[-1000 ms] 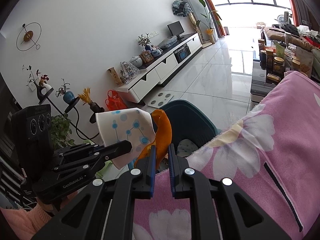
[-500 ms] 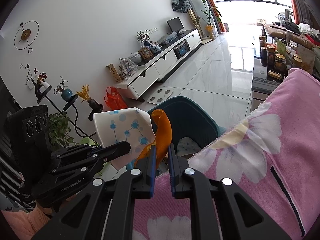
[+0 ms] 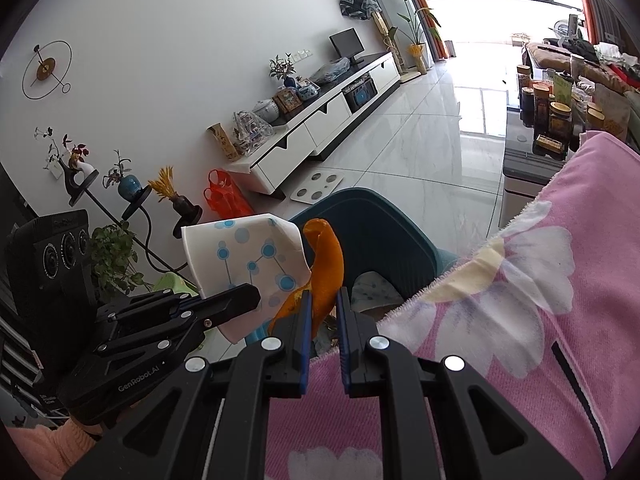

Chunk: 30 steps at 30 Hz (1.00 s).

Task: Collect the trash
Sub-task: 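Lower the paper cup and orange peel into the teal wastebasket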

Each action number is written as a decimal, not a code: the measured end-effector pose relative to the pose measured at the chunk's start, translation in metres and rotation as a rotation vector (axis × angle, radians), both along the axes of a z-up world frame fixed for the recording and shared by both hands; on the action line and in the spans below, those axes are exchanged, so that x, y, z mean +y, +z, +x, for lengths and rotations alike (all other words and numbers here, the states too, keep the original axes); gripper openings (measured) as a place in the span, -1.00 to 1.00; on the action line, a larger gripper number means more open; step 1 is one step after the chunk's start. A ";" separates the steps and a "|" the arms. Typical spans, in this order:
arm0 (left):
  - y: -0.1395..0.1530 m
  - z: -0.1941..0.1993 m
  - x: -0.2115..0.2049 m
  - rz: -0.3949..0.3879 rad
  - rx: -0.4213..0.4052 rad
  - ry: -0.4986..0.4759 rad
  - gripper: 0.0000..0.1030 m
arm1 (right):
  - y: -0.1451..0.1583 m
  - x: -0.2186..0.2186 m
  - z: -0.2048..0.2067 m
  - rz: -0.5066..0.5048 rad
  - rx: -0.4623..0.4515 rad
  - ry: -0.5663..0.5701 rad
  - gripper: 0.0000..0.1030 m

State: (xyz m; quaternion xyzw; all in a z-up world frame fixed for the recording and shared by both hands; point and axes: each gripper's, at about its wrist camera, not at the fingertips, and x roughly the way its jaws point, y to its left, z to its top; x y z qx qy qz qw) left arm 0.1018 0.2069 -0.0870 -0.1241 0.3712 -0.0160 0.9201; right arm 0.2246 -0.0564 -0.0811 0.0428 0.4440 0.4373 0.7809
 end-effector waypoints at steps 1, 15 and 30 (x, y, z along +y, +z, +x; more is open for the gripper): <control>-0.001 0.001 0.001 -0.002 0.001 0.000 -0.91 | -0.001 0.000 0.000 -0.001 0.001 0.000 -0.79; -0.010 0.006 0.005 -0.005 0.020 0.008 -0.91 | -0.006 0.008 0.005 -0.019 0.014 -0.002 -0.79; -0.021 0.014 0.007 -0.010 0.049 0.015 -0.91 | -0.012 0.017 0.015 -0.035 0.034 -0.008 -0.79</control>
